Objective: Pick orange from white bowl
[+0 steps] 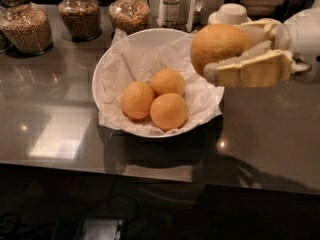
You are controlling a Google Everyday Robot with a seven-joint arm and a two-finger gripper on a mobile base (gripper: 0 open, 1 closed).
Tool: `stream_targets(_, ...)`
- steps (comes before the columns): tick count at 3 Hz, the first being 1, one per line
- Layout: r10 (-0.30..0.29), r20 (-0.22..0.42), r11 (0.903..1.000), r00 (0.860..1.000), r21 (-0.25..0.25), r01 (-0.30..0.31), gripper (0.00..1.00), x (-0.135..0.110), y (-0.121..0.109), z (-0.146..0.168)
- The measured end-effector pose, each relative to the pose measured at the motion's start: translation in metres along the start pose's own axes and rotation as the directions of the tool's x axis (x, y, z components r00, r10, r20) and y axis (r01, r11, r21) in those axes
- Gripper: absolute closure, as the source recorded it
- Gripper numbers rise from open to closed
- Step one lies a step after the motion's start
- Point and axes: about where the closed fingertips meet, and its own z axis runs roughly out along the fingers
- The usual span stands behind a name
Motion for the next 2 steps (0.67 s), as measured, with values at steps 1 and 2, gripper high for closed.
stream_targets(1,-0.028,0.012,0.9996,1.000,-0.011,0.028,1.00,-0.0035,0.0490,-0.0317)
stream_targets(2,-0.028,0.012,0.9996,1.000,-0.011,0.028,1.00,-0.0035,0.0490,-0.0317)
